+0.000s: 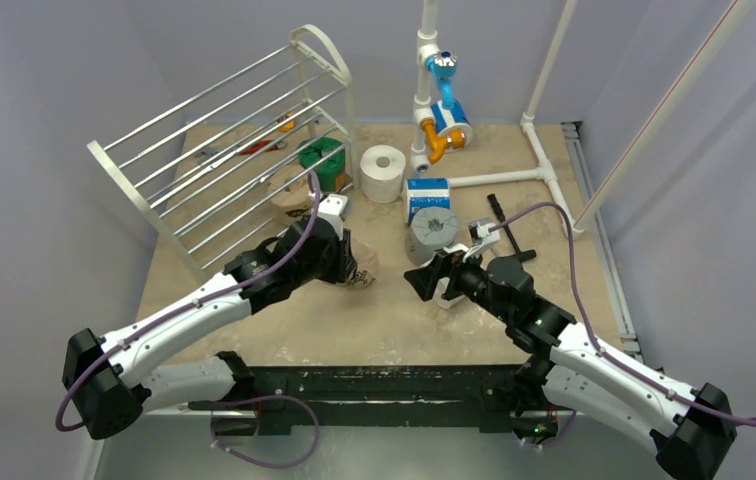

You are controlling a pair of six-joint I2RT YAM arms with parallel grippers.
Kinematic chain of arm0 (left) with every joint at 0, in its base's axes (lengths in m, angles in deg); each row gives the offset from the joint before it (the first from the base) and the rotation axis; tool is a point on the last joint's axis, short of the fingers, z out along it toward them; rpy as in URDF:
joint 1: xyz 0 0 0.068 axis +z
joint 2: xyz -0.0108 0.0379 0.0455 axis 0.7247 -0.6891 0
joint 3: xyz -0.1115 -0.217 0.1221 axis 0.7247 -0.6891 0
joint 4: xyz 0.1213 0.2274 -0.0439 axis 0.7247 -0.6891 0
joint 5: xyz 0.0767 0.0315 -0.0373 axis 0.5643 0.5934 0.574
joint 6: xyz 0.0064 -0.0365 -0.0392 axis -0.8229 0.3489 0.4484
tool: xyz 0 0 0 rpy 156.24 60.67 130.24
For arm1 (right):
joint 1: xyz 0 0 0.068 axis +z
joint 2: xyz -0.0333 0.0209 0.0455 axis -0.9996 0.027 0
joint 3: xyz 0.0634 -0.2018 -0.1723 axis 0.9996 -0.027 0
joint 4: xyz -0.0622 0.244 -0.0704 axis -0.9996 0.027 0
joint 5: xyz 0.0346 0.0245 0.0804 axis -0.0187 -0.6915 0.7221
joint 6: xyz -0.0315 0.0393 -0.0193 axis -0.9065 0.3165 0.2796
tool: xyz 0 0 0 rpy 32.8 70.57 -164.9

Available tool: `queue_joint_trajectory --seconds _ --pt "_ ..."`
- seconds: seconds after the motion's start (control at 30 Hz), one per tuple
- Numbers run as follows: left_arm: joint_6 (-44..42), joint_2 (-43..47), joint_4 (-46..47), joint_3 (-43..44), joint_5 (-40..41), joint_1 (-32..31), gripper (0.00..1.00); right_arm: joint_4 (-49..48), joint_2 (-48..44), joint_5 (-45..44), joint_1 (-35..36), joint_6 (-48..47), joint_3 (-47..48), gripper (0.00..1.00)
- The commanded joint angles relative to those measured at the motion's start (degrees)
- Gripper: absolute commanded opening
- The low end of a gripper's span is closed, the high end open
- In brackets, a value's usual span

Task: Place and organize the paper towels onto the shelf
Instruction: Adjust the paper towel at the center of the board.

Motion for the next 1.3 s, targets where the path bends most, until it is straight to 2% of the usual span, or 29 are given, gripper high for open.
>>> queue_joint_trajectory --seconds 0.0,0.13,0.3,0.4,0.47,0.53,0.63,0.67,0.8,1.03,1.27 --pt "-5.87 -1.83 -11.94 3.64 8.71 -1.57 0.2 -1.02 -0.34 -2.0 -0.09 -1.01 1.36 0.9" --pt "-7.57 -7.46 -15.97 5.67 12.75 -4.58 0.21 -0.04 -0.72 -2.83 -0.02 -1.09 0.88 0.9" --pt "-7.72 -11.29 -14.71 6.16 14.67 -7.57 0.24 0.83 -0.85 -3.34 -0.02 -1.09 0.61 0.9" --pt "-7.69 -13.16 -14.11 6.22 14.44 -8.33 0.3 1.54 -0.67 -3.41 -0.02 -1.09 0.77 0.9" --pt "-7.49 -13.69 -13.88 6.26 13.92 -8.61 0.41 2.05 -0.63 -3.41 -0.07 -1.09 0.93 0.9" --pt "-7.17 -13.26 -13.8 6.29 13.68 -8.84 0.57 2.27 -0.53 -3.22 -0.02 -1.12 0.95 0.9" --pt "-7.05 -11.56 -14.72 7.1 12.83 -8.84 0.71 2.32 -0.37 -2.93 -0.06 -1.09 1.11 0.9" --pt "-6.95 -11.08 -15.71 7.81 12.68 -8.82 0.84 2.32 -0.28 -2.96 -0.08 -1.16 1.18 0.91" --pt "-6.55 -6.74 -17.77 9.71 11.7 -9.24 0.99 2.08 0.4 -3.0 -0.1 -1.35 1.46 0.91" --pt "-5.6 7.41 -19.07 11.57 8.69 -9.51 1.0 -0.17 4.2 0.11 -0.09 -1.97 2.92 0.92" --pt "-4.05 22.41 -19.76 6.77 17.35 -9.51 1.0 -4.3 13.09 6.13 0.05 -1.38 7.97 0.93"
